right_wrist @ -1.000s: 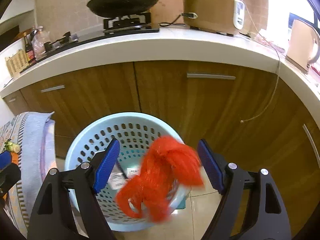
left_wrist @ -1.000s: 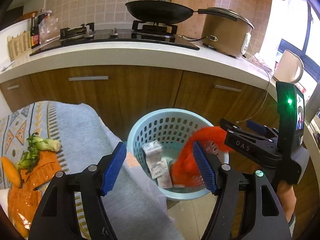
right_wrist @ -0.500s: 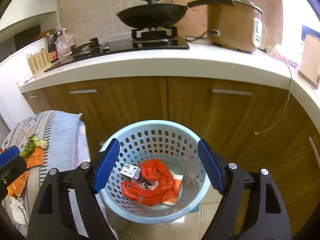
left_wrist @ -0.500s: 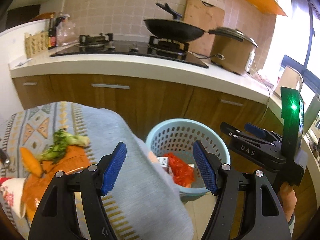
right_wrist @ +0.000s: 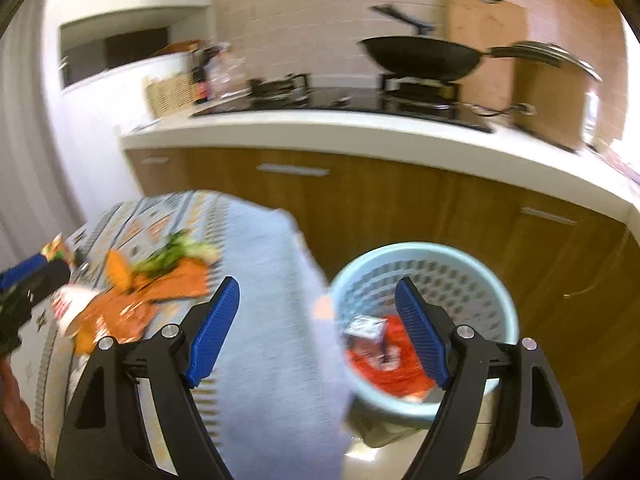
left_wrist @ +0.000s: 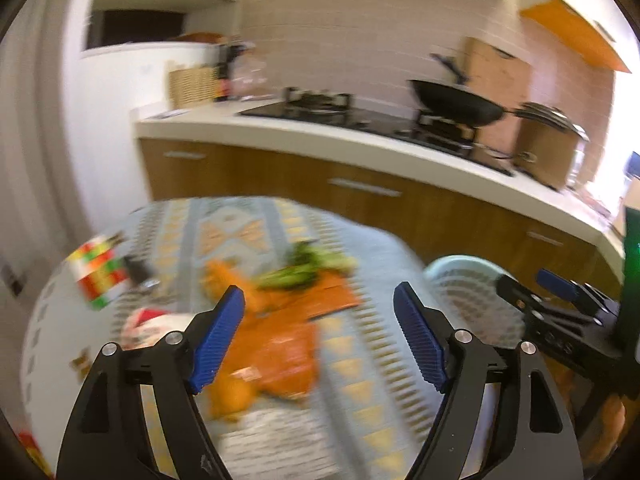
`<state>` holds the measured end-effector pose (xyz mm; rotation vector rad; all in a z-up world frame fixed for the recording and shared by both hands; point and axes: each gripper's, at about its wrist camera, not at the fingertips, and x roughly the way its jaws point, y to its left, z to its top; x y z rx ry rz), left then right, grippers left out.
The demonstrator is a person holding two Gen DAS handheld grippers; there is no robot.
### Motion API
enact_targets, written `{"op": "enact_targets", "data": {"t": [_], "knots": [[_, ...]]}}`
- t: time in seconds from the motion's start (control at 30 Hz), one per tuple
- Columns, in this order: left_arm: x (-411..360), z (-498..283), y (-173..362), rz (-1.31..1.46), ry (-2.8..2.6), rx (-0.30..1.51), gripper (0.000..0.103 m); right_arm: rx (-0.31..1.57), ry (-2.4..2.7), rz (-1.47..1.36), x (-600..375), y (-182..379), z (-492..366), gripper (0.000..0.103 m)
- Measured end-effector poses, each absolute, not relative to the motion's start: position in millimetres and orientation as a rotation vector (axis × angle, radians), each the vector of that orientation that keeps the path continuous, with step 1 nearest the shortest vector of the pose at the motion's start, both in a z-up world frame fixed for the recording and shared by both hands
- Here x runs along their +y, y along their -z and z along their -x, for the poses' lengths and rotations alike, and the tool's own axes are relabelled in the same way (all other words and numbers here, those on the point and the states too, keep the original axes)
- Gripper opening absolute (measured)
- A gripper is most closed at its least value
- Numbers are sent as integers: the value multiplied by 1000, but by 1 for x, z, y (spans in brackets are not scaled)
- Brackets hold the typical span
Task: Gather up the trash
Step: 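Grasp the white panda cup with the left tool while the right tool approaches the heart napkin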
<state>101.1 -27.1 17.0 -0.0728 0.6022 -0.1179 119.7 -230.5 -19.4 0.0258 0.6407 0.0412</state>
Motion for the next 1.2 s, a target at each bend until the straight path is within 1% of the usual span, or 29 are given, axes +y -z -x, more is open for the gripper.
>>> {"op": "enact_targets", "data": {"t": [0.1, 0.13, 0.17, 0.23, 0.33, 0.6, 0.63, 0.67, 0.7, 0.97, 1.13, 1.2], "knots": [[12, -93, -5, 89, 35, 625, 79, 674, -111, 6, -198, 31, -117, 65], [26, -91, 2, 91, -3, 640, 79, 685, -131, 11, -190, 35, -115, 57], [35, -90, 6, 92, -27, 650, 79, 697, -153, 18, -181, 39, -114, 48], [51, -89, 16, 100, -82, 673, 79, 712, -174, 37, -167, 45, -111, 43], [70, -90, 31, 127, -102, 714, 79, 730, -194, 56, -154, 50, -107, 43], [66, -113, 63, 37, -122, 806, 78, 771, -263, 40, -149, 55, -101, 43], [66, -112, 66, 28, -134, 815, 74, 772, -263, 43, -149, 55, -100, 43], [70, -113, 69, 21, -145, 829, 67, 774, -263, 46, -149, 56, -99, 43], [72, -113, 70, 27, -150, 834, 65, 777, -264, 46, -149, 58, -99, 44], [115, -103, 66, 96, -179, 810, 65, 800, -301, 23, -143, 65, -101, 44], [111, -108, 56, 104, -113, 750, 64, 801, -341, 22, -137, 67, -99, 44], [108, -107, 53, 134, -41, 736, 67, 798, -347, 32, -135, 67, -97, 44]]}}
